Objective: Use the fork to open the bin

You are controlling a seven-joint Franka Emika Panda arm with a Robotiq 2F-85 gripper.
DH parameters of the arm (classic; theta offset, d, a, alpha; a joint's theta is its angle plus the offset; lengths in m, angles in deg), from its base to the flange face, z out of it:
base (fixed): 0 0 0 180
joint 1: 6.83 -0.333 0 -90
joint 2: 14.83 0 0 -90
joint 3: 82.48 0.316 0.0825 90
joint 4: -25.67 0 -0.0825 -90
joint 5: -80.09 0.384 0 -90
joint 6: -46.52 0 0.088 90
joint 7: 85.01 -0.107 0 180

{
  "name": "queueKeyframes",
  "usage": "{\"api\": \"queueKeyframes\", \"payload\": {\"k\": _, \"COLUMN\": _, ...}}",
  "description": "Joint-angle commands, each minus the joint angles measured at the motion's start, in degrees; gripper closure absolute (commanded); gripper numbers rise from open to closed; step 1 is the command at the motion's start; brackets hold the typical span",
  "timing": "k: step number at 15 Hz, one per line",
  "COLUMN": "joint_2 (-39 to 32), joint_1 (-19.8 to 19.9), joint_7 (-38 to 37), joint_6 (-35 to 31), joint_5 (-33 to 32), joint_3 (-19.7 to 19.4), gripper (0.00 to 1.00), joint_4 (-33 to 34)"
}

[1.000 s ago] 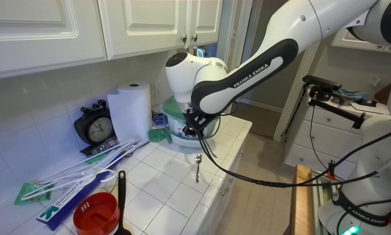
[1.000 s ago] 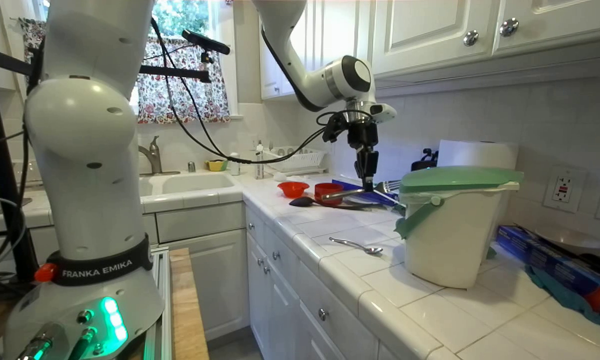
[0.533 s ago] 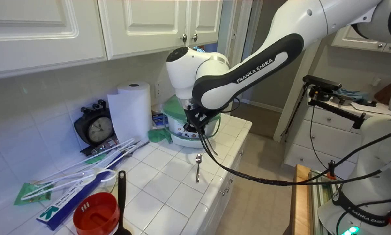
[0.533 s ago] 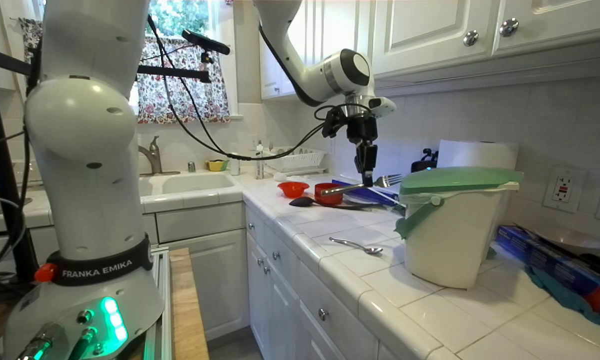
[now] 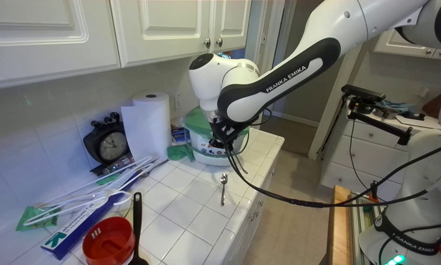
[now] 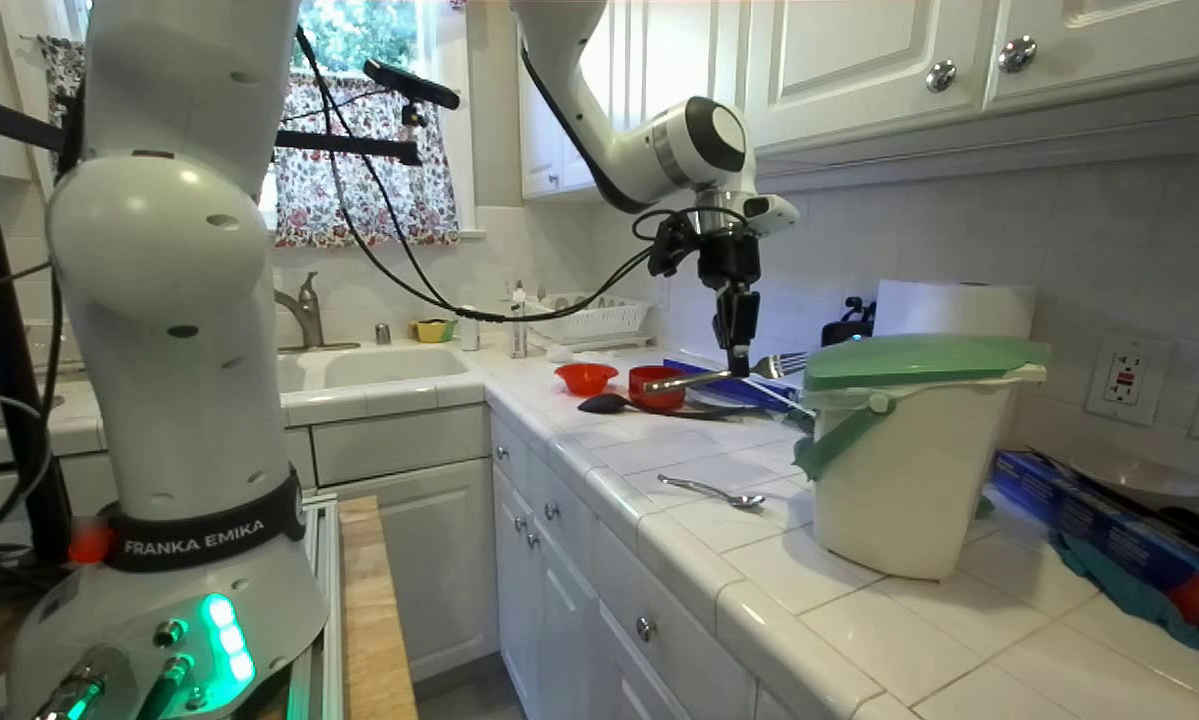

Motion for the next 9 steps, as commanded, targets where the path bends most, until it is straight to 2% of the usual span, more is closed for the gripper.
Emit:
{"api": "queueKeyframes", "payload": {"k": 1, "joint_2": -0.60, "joint_1": 1.20, "joint_7": 1.64, "joint_6": 0.02, "joint_5": 0.44, "joint_3": 1.18, "gripper": 0.97, "joint_4": 0.30}}
{"api": "queueKeyframes", "payload": {"k": 9, "joint_2": -3.17, "joint_1": 1.34, "joint_7": 5.12, "joint_6": -0.27, "joint_5": 0.46, "joint_3": 1.36, "gripper": 0.97, "joint_4": 2.19}}
